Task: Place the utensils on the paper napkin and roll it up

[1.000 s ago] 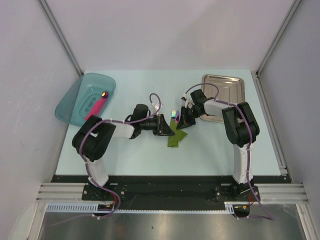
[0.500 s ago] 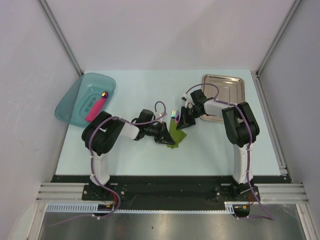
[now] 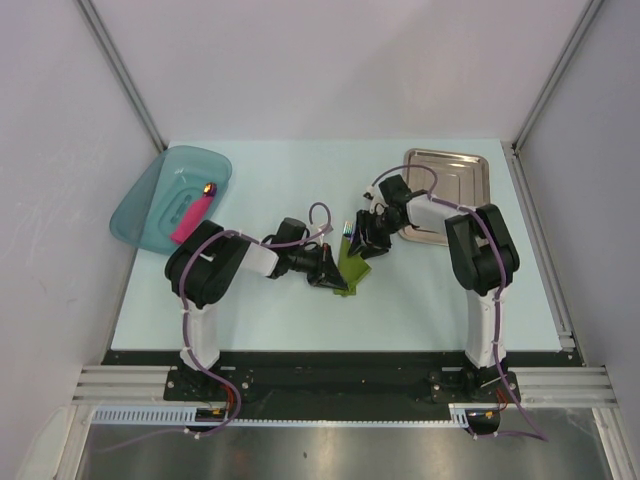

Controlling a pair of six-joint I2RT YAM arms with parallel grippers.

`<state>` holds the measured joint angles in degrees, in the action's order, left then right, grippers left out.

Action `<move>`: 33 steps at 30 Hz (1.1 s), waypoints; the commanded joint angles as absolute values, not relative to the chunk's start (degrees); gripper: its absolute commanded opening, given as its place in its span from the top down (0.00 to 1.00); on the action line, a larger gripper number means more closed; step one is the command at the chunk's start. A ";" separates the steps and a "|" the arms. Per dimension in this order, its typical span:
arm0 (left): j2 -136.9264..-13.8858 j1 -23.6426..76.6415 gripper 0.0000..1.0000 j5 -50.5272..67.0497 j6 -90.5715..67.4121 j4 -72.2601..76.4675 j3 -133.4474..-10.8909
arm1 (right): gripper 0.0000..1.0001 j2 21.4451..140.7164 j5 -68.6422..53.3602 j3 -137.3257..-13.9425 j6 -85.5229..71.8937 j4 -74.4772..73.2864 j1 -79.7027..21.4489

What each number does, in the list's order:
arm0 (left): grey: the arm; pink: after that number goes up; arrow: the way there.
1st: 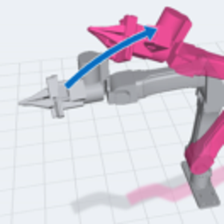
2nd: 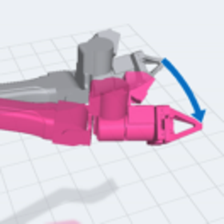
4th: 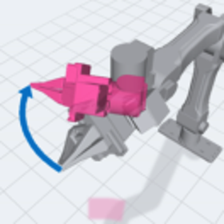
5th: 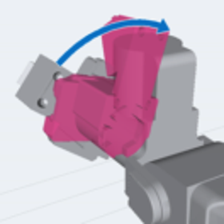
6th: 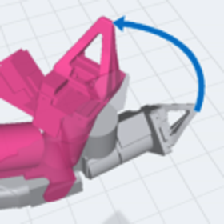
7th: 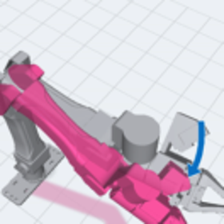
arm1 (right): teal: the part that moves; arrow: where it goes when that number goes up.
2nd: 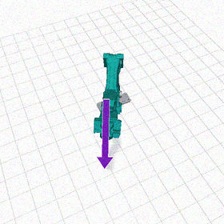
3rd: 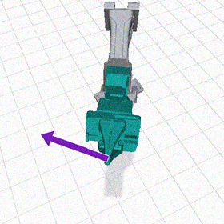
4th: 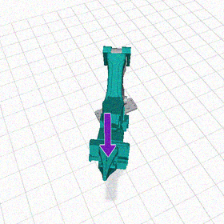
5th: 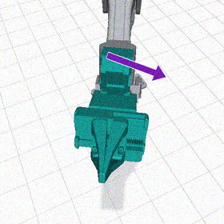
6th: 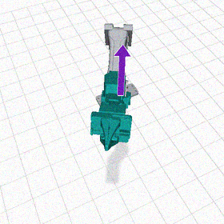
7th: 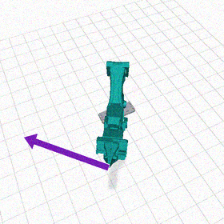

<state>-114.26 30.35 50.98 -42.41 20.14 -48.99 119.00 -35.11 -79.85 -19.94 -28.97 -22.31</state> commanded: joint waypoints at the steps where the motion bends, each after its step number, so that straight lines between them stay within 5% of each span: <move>1: -115.22 30.15 0.91 46.58 -38.06 14.33 -48.51 | 0.49 121.11 -26.64 -81.04 -19.77 -33.22 -23.73; 14: -115.22 30.15 0.91 46.58 -38.67 15.03 -48.78 | 0.58 125.59 -26.01 -80.77 -22.32 -32.78 -26.02; 17: -114.88 30.15 0.91 46.76 -38.50 15.12 -48.87 | 0.71 125.77 -25.75 -80.86 -22.41 -32.87 -25.93; 20: -114.44 30.15 0.92 46.67 -38.32 15.29 -48.87 | 1.00 125.51 -25.84 -80.77 -21.98 -32.70 -25.40; 23: -112.86 30.06 0.91 47.11 -38.58 17.30 -48.60 | 1.00 124.72 -29.34 -80.16 -22.32 -30.60 -23.74; 25: -110.31 29.80 0.87 48.07 -38.85 18.71 -48.52 | 1.00 123.84 -32.58 -80.07 -22.06 -29.19 -22.86; 29: -103.90 27.69 0.61 48.78 -37.63 19.43 -49.30 | 1.00 120.51 -34.10 -79.72 -21.18 -23.56 -22.15; 33: -95.82 23.39 0.45 48.87 -31.74 13.55 -51.32 | 1.00 117.78 -36.47 -79.98 -22.41 -18.99 -21.62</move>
<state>-105.56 27.73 49.54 -38.63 17.17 -48.95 121.30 -36.77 -80.07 -23.00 -27.09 -22.28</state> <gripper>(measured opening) 0.482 0.017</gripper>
